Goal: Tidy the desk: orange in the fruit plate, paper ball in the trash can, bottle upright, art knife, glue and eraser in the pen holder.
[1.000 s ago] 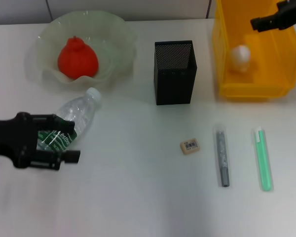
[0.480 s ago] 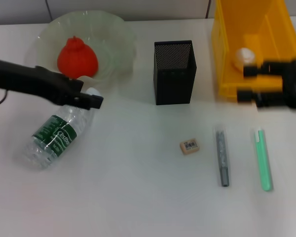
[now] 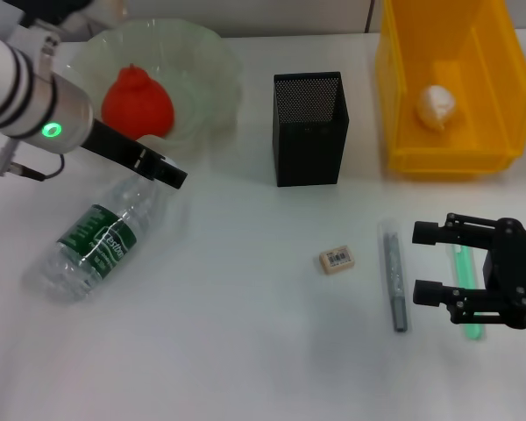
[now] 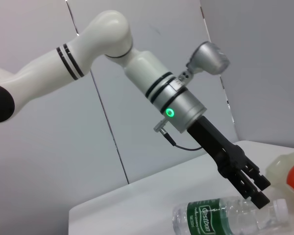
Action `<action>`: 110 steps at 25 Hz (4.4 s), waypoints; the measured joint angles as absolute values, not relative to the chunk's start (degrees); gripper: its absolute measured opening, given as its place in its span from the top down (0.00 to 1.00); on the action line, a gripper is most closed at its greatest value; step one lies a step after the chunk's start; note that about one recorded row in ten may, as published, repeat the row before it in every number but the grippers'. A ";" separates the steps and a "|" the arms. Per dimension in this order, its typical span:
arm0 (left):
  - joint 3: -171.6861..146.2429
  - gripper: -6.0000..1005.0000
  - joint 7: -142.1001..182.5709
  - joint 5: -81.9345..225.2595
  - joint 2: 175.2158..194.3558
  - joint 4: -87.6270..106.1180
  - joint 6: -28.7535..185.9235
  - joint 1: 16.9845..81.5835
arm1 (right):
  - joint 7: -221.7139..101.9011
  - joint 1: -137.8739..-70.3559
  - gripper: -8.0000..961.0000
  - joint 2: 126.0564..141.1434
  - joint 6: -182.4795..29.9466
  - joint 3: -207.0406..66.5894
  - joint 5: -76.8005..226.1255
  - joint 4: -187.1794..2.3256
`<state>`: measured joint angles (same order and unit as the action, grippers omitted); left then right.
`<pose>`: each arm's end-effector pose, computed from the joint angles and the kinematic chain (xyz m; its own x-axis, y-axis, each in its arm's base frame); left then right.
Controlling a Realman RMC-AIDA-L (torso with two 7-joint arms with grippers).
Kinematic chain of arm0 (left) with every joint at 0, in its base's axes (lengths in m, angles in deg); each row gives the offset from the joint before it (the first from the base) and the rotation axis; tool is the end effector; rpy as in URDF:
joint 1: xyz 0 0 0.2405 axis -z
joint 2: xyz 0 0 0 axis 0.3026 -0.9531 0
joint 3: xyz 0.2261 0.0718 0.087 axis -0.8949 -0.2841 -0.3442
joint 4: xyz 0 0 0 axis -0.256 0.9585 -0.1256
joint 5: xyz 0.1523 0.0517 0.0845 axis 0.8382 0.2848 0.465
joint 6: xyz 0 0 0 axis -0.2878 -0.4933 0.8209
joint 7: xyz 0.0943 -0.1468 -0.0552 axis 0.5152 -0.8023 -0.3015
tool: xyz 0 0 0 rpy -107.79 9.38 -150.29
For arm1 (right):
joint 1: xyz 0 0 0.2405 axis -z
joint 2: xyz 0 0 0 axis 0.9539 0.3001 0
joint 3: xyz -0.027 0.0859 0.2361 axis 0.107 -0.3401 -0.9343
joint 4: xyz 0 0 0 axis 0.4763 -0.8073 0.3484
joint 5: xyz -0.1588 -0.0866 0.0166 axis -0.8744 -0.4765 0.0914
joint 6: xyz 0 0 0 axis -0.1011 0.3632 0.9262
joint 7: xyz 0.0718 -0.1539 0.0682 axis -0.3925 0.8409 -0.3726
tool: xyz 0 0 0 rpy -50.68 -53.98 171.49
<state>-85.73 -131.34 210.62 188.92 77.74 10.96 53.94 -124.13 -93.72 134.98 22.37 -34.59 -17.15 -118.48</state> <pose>-0.2107 0.3733 -0.0351 0.6991 0.7143 -0.0333 0.5885 -0.6012 -0.5406 0.2426 0.2407 -0.0091 0.7171 -0.2864 -0.6354 -0.3547 -0.9347 0.0210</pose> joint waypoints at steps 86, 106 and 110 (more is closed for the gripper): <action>-38.88 0.53 -1.79 134.18 188.99 10.83 -3.85 39.65 | -127.68 -97.37 0.25 137.70 20.10 -35.22 -16.96 -117.17; -48.68 0.36 -33.48 155.65 184.48 33.54 -21.46 36.06 | -139.58 -97.50 0.27 137.26 20.51 -41.15 -16.88 -127.78; -49.45 0.37 -37.94 162.37 183.53 36.20 -21.68 37.61 | -152.68 -97.36 0.27 137.42 20.31 -39.80 -17.96 -141.02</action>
<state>-49.45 -37.94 162.37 183.53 36.20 -21.68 37.61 -152.68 -97.36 137.42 20.31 -39.80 -17.96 -141.02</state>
